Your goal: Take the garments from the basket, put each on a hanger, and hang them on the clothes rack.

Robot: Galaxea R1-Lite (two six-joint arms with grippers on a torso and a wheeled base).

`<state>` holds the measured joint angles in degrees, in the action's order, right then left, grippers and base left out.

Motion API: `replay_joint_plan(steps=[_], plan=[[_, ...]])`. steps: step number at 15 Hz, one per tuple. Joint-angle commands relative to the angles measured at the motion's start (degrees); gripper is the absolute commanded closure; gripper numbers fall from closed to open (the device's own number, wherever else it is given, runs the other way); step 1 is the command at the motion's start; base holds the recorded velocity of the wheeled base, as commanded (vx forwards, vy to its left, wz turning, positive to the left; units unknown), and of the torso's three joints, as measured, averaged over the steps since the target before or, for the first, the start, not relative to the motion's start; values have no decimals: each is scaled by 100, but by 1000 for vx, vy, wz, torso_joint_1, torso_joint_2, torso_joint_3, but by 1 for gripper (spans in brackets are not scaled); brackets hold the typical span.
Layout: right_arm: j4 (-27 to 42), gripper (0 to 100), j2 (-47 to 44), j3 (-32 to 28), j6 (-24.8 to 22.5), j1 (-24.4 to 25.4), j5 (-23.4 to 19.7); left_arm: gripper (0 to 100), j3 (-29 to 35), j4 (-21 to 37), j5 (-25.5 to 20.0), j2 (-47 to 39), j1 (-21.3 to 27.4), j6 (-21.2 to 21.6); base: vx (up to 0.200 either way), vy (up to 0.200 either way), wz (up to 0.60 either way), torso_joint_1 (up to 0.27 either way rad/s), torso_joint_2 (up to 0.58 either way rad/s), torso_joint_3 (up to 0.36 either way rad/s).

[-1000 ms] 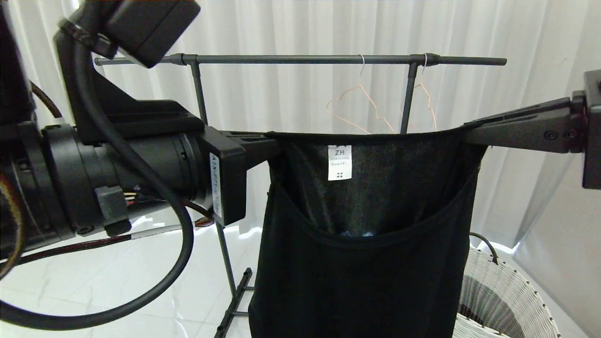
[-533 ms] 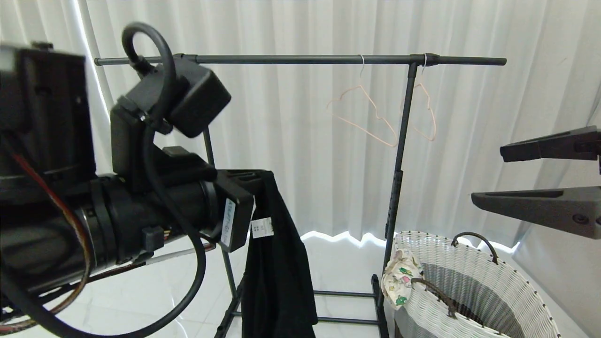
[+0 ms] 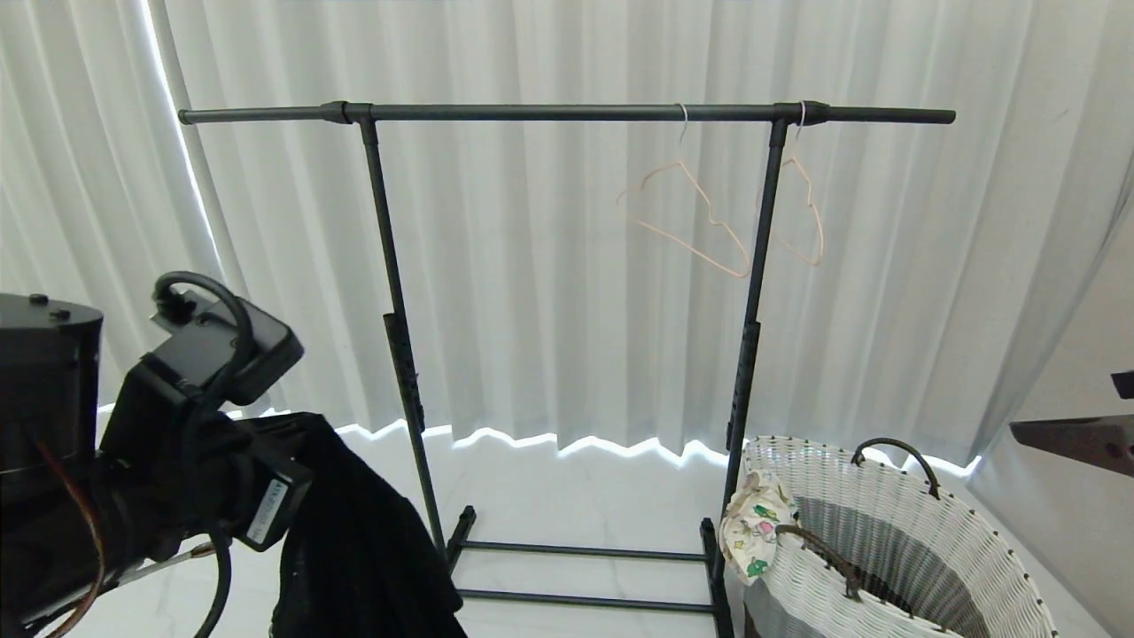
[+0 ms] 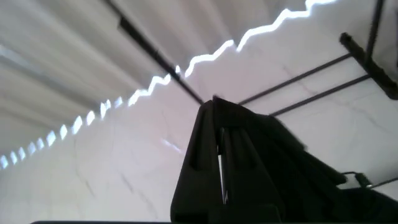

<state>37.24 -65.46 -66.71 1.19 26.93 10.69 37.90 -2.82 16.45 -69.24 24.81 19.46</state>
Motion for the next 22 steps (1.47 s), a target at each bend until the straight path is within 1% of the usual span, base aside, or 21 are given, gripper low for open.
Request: replay_joint_plan(steps=[1,2,6,7,9,12,15,17,22], plan=[[-129,0,51,307,-5,-329,100,100,-362,9,-186,297,-477,-443,0,0,0,0,0,0],[-235,0,51,378,-5,-417,109,100,-406,36,-335,306,-556,-671,0,0,0,0,0,0],[-402,0,69,554,21,-592,100,100,-406,36,-871,385,-793,-803,0,0,0,0,0,0],[-437,0,69,554,30,-645,91,100,-415,36,-924,403,-820,-847,0,0,0,0,0,0],[-446,0,78,545,30,-671,47,100,-441,36,-897,412,-969,-847,0,0,0,0,0,0],[-569,0,60,545,39,-671,-41,100,-529,36,-897,535,-995,-829,0,0,0,59,-173,-109],[-657,0,60,545,30,-671,-85,100,-696,18,-897,702,-1004,-829,0,0,0,162,-421,-250],[-762,0,34,545,30,-671,-94,100,-705,9,-880,719,-1022,-847,0,0,0,183,-457,-271],[-771,0,-10,536,39,-671,-94,100,-679,-8,-871,710,-1118,-838,0,0,0,208,-483,-273]])
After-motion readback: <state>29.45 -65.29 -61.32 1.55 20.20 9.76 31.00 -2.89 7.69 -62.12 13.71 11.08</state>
